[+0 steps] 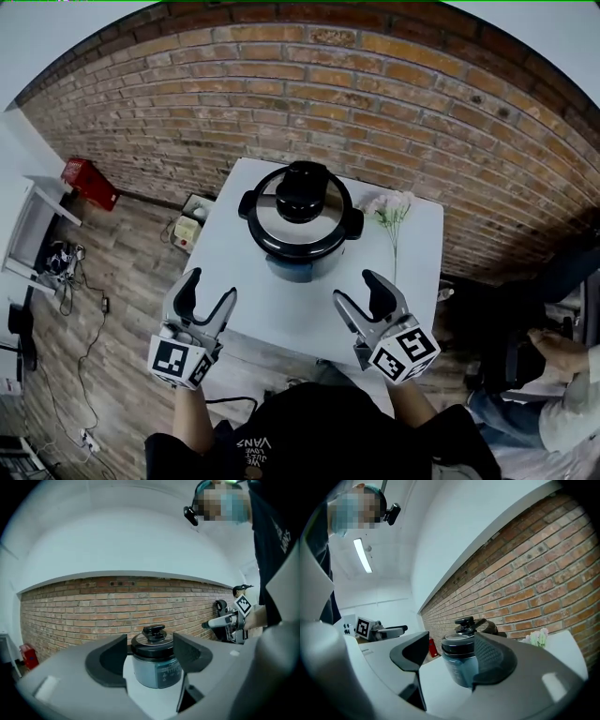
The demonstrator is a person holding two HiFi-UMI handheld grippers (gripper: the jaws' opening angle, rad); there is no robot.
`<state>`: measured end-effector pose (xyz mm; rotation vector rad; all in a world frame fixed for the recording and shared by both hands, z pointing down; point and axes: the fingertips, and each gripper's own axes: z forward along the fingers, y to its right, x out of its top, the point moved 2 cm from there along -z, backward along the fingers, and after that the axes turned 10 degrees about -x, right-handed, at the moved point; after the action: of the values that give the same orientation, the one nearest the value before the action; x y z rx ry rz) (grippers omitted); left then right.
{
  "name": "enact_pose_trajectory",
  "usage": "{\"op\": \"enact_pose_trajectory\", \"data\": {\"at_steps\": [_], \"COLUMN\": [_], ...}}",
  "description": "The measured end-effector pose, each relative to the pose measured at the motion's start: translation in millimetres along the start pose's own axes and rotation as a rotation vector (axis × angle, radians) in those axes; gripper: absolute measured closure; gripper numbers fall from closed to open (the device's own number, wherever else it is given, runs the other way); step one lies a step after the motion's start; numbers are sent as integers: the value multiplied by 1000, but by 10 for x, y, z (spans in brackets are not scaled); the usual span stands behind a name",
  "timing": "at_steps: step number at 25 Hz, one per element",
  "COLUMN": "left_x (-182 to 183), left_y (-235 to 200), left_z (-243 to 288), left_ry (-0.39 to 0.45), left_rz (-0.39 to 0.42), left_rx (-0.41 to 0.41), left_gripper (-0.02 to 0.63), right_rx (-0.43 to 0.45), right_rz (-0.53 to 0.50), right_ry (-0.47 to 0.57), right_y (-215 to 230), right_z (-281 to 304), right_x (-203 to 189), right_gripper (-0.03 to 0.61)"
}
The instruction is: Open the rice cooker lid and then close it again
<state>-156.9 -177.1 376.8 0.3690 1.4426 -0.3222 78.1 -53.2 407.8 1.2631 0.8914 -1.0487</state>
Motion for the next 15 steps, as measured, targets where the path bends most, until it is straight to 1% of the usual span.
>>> {"op": "enact_pose_trajectory", "data": {"at_steps": [3,7,10,12,14,15], "left_x": [-54,-120,-194,-243,-320,-349], "left_y": [127,266,360,414,474,509], "left_z": [-203,-499,-710,-833,-951,-1002], "left_ry": [-5,-8,12,33,43,43], "left_rz": [-19,-39,-51,-55,-48,-49], "left_rx": [5,9,35,60,64,60], "left_gripper": [318,370,427,488,561,577], "right_rx": [-12,-33,-42,-47,-55,-59], "right_rz": [-16,-24,-37,-43,-45,-50], "right_ry": [-7,-12,-22,-23,-20,-21], "right_y": [-152,-362,-479,-529,-574,-604], "right_z": [-152,-360,-501,-582,-657,-693], "right_x": [-91,-230,-341,-404,-461,-479], "right_gripper": [276,287,305,328,360,374]}}
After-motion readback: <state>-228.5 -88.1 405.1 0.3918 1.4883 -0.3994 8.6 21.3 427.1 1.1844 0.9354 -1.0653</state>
